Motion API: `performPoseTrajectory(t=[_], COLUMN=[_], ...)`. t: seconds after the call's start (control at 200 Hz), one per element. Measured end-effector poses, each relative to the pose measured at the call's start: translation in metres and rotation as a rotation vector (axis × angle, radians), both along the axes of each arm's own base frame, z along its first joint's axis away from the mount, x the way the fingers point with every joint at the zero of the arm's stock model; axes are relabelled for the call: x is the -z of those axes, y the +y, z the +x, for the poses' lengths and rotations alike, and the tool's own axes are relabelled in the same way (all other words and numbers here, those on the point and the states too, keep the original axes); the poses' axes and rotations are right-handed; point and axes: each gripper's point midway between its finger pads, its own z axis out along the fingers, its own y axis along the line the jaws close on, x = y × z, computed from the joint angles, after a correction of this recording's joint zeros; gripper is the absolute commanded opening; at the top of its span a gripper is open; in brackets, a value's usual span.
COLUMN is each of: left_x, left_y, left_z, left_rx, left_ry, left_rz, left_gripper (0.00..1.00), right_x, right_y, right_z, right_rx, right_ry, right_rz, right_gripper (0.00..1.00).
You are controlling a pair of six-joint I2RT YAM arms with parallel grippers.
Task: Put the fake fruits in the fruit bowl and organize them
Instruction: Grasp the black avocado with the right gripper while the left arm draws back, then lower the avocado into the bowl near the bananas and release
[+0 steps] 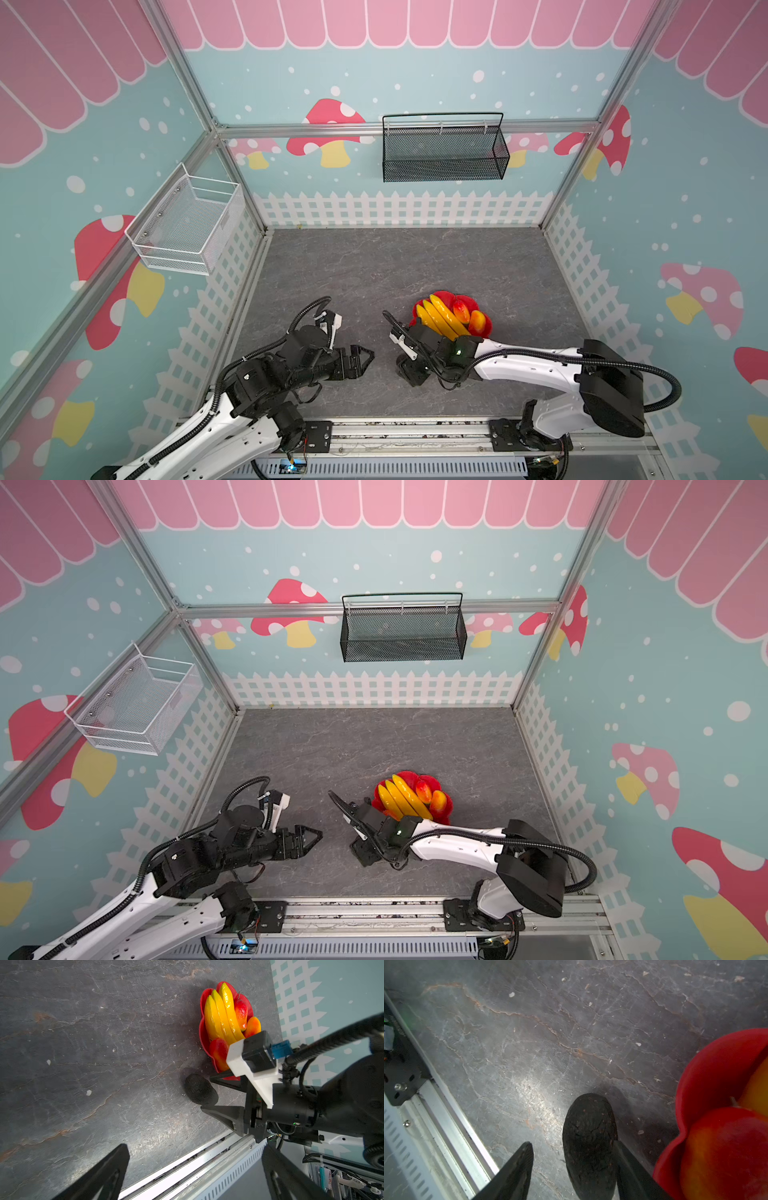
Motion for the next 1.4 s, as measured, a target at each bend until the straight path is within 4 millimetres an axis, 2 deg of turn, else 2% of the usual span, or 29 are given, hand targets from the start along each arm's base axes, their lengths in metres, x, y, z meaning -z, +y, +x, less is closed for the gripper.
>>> performPoseTrajectory(t=[0.11,0.195,0.315,0.385,0.6,0.706,0.841,0.911,0.991,1.141,1.401], left_x=[-0.001,-0.001,-0.001,-0.001,0.000,0.000,-0.001,-0.001,-0.003,0.001,0.006], left_y=[0.002,0.002,0.003,0.004,0.005,0.006,0.006,0.006,0.002,-0.008,-0.025], left_z=[-0.001,0.000,0.000,0.001,0.002,0.002,0.003,0.004,0.007,0.014,0.024], left_rx=[-0.003,-0.006,-0.009,-0.011,-0.019,-0.023,-0.024,-0.024,-0.023,-0.014,0.018], left_ry=[-0.006,-0.008,-0.010,-0.013,-0.017,-0.021,-0.025,-0.028,-0.035,-0.034,-0.032], left_rz=[-0.002,-0.001,0.004,0.008,0.015,0.016,0.019,0.016,0.007,0.002,0.001], left_gripper=[1.00,1.00,1.00,1.00,1.00,1.00,1.00,1.00,1.00,1.00,1.00], right_x=[0.009,0.014,0.017,0.017,0.014,-0.004,-0.055,-0.083,-0.101,-0.099,-0.093], right_y=[0.000,0.000,0.001,0.002,0.003,0.002,-0.004,-0.013,-0.029,-0.062,-0.082], right_z=[-0.001,-0.003,-0.006,-0.006,-0.005,-0.004,0.004,0.014,0.030,0.047,0.045], right_rx=[-0.002,-0.009,-0.018,-0.019,-0.019,-0.016,0.007,0.045,0.105,0.183,0.163], right_ry=[-0.003,-0.001,0.001,0.002,-0.003,-0.030,-0.110,-0.150,-0.181,-0.194,-0.213], right_rz=[-0.041,-0.065,-0.078,-0.082,-0.080,-0.045,0.038,0.087,0.111,0.042,-0.047], right_gripper=[0.62,0.53,0.50,0.45,0.44,0.43,0.43,0.43,0.42,0.42,0.42])
